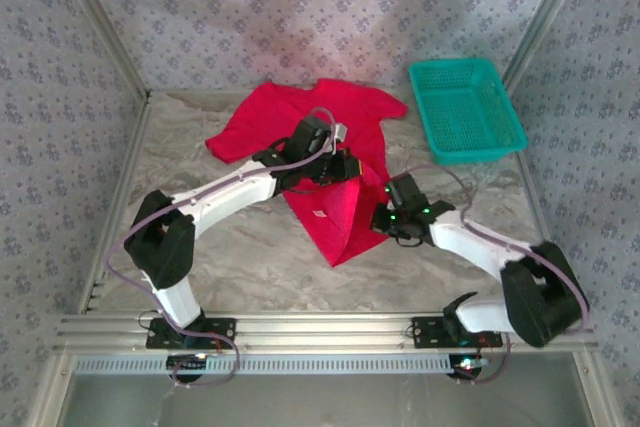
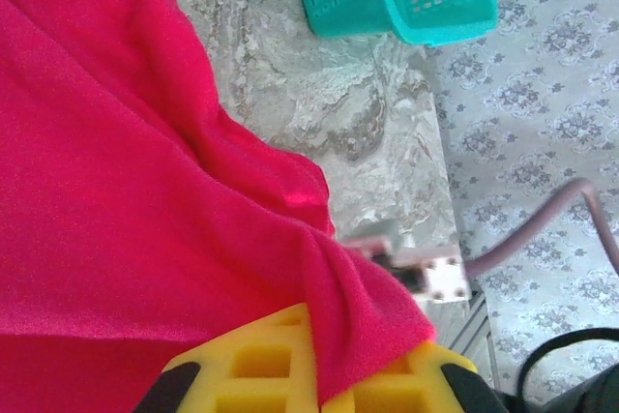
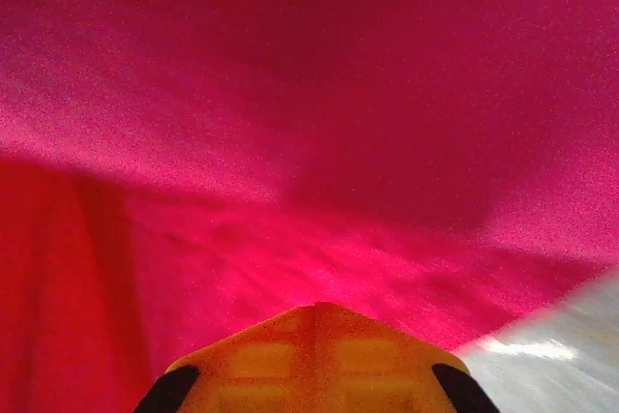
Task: Fold the inside-out t-shirt
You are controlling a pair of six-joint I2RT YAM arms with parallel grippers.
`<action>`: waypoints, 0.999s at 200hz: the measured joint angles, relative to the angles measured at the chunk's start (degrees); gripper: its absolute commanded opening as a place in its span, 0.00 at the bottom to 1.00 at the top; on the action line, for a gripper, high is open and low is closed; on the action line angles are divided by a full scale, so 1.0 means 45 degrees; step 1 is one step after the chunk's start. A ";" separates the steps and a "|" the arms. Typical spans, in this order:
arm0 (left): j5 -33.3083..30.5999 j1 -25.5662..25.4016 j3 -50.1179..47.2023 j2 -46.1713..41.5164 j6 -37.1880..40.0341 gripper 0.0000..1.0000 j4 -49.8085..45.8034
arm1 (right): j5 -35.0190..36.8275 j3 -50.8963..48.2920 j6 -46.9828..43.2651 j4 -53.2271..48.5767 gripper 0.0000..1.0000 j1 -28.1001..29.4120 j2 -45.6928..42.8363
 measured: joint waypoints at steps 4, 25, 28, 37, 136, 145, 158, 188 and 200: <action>-0.0010 0.0000 0.0005 0.0000 -0.0024 0.00 -0.0034 | 0.0073 0.0165 0.0097 0.0306 0.00 0.0117 0.0364; -0.0044 -0.0015 0.0005 -0.0097 -0.0262 0.00 -0.0321 | 0.0476 0.1642 0.0466 0.1501 0.00 0.0262 0.2735; -0.0058 -0.0015 0.0005 -0.0117 -0.0311 0.00 -0.0369 | 0.0544 0.1904 0.0505 0.1617 0.00 0.0243 0.3065; -0.0160 -0.0044 0.0005 -0.0311 -0.0452 0.00 -0.0559 | 0.0792 0.2754 0.0617 0.2069 0.06 0.0175 0.4031; -0.1841 -0.0481 0.1632 -0.2288 -0.0913 0.00 -0.1661 | 0.2093 1.3823 0.2958 0.0442 0.87 0.0243 1.1832; -0.1836 -0.0481 0.1685 -0.2312 -0.0908 0.00 -0.1705 | 0.2239 1.4625 0.3322 -0.0219 0.88 0.0316 1.2429; -0.1841 -0.0481 0.1685 -0.2375 -0.0908 0.00 -0.1923 | 0.2409 1.5625 0.3789 -0.0996 0.87 0.0379 1.3168; -0.1933 -0.0384 0.1671 -0.2783 -0.0903 0.00 -0.2254 | 0.2312 1.6961 0.4648 -0.1928 0.67 0.0389 1.3896; -0.1928 -0.0204 0.1583 -0.3094 -0.0908 0.00 -0.2283 | 0.2176 1.7078 0.4804 -0.2035 0.45 0.0369 1.3945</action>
